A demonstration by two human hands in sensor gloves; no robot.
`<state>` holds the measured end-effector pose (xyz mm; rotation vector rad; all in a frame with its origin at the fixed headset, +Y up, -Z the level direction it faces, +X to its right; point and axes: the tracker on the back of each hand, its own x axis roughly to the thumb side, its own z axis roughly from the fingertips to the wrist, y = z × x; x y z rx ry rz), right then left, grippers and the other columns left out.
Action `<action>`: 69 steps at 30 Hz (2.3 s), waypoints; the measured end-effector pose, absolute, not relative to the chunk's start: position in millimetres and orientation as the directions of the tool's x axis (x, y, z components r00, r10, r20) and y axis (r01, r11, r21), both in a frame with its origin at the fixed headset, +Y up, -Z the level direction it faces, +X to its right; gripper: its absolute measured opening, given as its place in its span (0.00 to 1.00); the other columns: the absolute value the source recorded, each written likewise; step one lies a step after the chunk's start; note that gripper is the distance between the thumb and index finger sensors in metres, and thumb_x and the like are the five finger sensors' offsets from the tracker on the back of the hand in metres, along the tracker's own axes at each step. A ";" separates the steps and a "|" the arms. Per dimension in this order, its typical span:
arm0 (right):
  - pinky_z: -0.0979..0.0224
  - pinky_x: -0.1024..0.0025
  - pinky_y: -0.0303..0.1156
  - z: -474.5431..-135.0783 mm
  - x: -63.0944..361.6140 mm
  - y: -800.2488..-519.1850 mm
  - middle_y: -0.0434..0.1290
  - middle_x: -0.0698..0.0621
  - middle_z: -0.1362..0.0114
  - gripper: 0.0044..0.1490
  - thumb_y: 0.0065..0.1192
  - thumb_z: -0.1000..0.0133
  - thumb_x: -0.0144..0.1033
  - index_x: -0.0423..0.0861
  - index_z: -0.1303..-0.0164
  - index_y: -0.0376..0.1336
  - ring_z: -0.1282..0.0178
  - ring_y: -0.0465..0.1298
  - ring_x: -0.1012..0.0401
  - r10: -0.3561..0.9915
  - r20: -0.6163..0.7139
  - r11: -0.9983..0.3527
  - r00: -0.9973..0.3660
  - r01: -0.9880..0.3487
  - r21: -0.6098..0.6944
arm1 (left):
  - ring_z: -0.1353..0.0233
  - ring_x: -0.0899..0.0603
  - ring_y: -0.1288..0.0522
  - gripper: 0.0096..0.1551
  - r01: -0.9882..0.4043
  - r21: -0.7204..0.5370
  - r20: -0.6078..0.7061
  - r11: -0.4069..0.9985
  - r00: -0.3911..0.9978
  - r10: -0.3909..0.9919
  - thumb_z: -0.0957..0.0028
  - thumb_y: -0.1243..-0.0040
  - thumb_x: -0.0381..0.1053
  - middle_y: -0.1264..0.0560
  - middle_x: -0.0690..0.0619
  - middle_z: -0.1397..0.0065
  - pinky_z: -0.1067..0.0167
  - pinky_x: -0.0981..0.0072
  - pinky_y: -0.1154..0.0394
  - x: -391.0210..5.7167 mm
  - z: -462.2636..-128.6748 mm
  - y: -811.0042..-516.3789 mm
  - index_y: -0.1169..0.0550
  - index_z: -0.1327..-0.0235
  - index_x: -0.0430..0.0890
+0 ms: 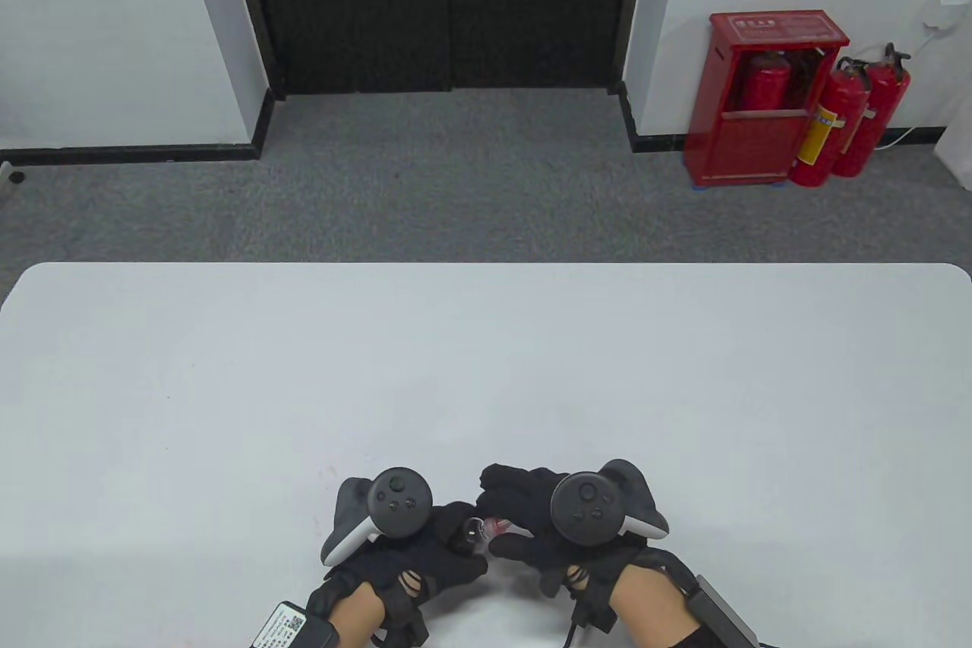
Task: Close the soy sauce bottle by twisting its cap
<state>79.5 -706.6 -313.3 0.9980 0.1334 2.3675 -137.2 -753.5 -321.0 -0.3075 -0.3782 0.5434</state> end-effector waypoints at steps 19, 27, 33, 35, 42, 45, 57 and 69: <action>0.38 0.33 0.69 -318.7 83.9 -708.2 0.79 0.43 0.31 0.40 0.61 0.55 0.62 0.41 0.52 0.76 0.38 0.78 0.38 0.596 0.541 -0.797 -0.593 -0.520 0.308 | 0.45 0.50 0.13 0.35 -0.406 -0.388 0.296 0.827 0.795 0.529 0.60 0.23 0.70 0.16 0.67 0.43 0.56 0.51 0.19 -133.3 -319.3 -752.6 0.23 0.38 0.68; 0.38 0.32 0.68 -316.7 81.9 -705.7 0.80 0.42 0.31 0.40 0.60 0.55 0.62 0.41 0.52 0.77 0.38 0.78 0.38 0.544 0.551 -0.833 -0.632 -0.484 0.268 | 0.45 0.49 0.13 0.35 -0.398 -0.394 0.293 0.829 0.800 0.523 0.61 0.23 0.71 0.16 0.66 0.43 0.56 0.51 0.18 -133.3 -319.0 -752.6 0.23 0.38 0.68; 0.32 0.30 0.60 -313.8 83.2 -703.2 0.39 0.43 0.10 0.55 0.58 0.57 0.64 0.59 0.19 0.46 0.23 0.63 0.36 0.546 0.606 -0.829 -0.579 -0.478 0.290 | 0.45 0.49 0.13 0.35 -0.408 -0.395 0.268 0.823 0.806 0.528 0.60 0.23 0.71 0.16 0.66 0.43 0.56 0.51 0.18 -138.1 -321.8 -754.3 0.23 0.38 0.68; 0.30 0.29 0.57 -312.3 81.7 -703.7 0.33 0.48 0.10 0.53 0.64 0.56 0.59 0.66 0.22 0.43 0.21 0.59 0.37 0.533 0.636 -0.839 -0.558 -0.444 0.314 | 0.45 0.49 0.13 0.35 -0.413 -0.395 0.262 0.821 0.805 0.532 0.60 0.23 0.71 0.16 0.66 0.43 0.56 0.51 0.18 -139.3 -322.4 -754.7 0.23 0.38 0.68; 0.30 0.30 0.57 -308.6 72.8 -708.8 0.34 0.50 0.11 0.44 0.71 0.53 0.46 0.68 0.29 0.52 0.21 0.59 0.38 0.458 0.670 -0.885 -0.584 -0.375 0.277 | 0.45 0.49 0.13 0.35 -0.418 -0.394 0.259 0.818 0.804 0.536 0.60 0.23 0.71 0.16 0.66 0.43 0.56 0.51 0.18 -140.3 -322.8 -754.2 0.23 0.38 0.68; 0.30 0.30 0.57 -308.6 72.4 -709.8 0.34 0.50 0.11 0.44 0.71 0.52 0.44 0.67 0.29 0.51 0.21 0.60 0.38 0.457 0.672 -0.884 -0.582 -0.378 0.274 | 0.45 0.49 0.13 0.35 -0.420 -0.394 0.260 0.818 0.803 0.537 0.60 0.24 0.71 0.16 0.66 0.43 0.56 0.51 0.18 -140.3 -323.0 -754.2 0.23 0.38 0.68; 0.30 0.30 0.57 -309.4 74.1 -709.9 0.37 0.50 0.10 0.39 0.68 0.51 0.45 0.64 0.30 0.55 0.22 0.60 0.37 0.466 0.658 -0.879 -0.592 -0.394 0.268 | 0.45 0.49 0.13 0.35 -0.415 -0.397 0.265 0.819 0.802 0.535 0.60 0.24 0.71 0.16 0.66 0.43 0.56 0.51 0.18 -139.8 -322.7 -754.4 0.23 0.38 0.68; 0.38 0.34 0.66 -311.7 75.0 -710.2 0.51 0.46 0.12 0.40 0.64 0.52 0.53 0.51 0.30 0.60 0.30 0.71 0.38 0.488 0.643 -0.867 -0.590 -0.415 0.277 | 0.45 0.49 0.13 0.35 -0.411 -0.399 0.268 0.820 0.803 0.533 0.60 0.24 0.71 0.16 0.66 0.43 0.56 0.51 0.18 -139.2 -322.4 -754.3 0.23 0.38 0.68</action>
